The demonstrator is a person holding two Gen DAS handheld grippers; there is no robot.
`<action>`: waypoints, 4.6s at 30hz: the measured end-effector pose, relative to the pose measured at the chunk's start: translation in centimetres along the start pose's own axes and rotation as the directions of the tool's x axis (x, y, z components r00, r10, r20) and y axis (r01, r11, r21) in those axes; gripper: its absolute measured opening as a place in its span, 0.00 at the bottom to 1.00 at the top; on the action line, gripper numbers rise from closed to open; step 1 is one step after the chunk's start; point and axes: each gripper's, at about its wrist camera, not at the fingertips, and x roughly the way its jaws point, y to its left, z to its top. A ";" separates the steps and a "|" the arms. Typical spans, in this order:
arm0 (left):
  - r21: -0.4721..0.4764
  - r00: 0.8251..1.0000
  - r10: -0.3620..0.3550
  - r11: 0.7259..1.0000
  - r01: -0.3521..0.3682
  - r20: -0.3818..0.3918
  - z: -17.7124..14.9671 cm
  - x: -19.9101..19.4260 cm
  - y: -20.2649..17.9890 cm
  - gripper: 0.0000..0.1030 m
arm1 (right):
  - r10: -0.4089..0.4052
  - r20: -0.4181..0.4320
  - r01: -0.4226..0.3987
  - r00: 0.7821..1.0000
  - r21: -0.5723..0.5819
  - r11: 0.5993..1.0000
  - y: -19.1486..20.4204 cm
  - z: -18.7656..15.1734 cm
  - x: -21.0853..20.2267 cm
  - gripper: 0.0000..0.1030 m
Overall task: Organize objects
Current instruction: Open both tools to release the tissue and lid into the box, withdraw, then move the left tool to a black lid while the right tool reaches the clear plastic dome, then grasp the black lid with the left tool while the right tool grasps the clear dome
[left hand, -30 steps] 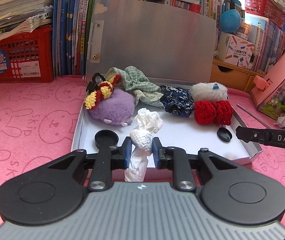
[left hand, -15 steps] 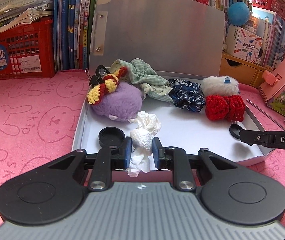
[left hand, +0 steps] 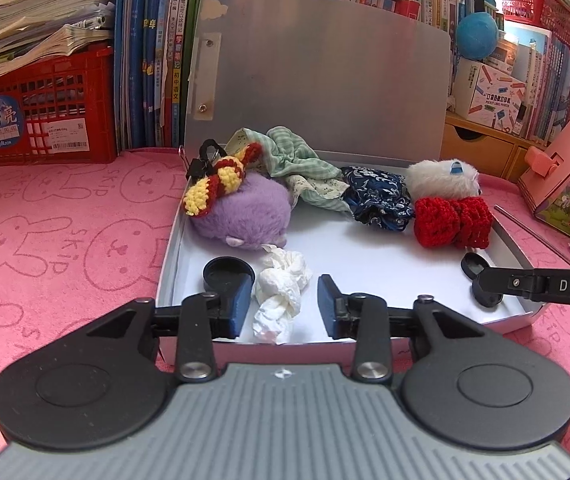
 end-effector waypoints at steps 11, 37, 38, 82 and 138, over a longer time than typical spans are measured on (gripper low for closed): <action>0.086 0.999 -0.026 0.996 0.023 0.029 -1.0 -3.8 -1.6 0.56 | 0.023 0.036 -0.020 0.999 -0.066 0.998 0.6 -1.1 -3.1 0.58; 0.162 0.986 -0.167 0.973 0.164 0.007 -7.1 -12.4 -3.9 0.75 | 0.084 0.103 -0.055 0.991 -0.262 0.964 2.6 -7.8 -11.5 0.75; 0.160 0.985 -0.171 0.973 0.168 0.005 -7.3 -12.7 -3.9 0.75 | 0.083 0.101 -0.054 0.991 -0.263 0.963 2.5 -8.1 -11.6 0.75; 0.110 0.979 -0.189 0.974 0.197 -0.081 -13.0 -14.4 -3.9 0.79 | 0.193 0.024 -0.165 0.981 -0.428 0.889 5.3 -19.3 -16.9 0.89; 0.252 0.984 -0.174 0.952 0.175 -0.026 -14.6 -14.3 -6.5 0.50 | 0.016 0.199 0.046 0.980 -0.306 0.951 5.3 -19.9 -15.9 0.53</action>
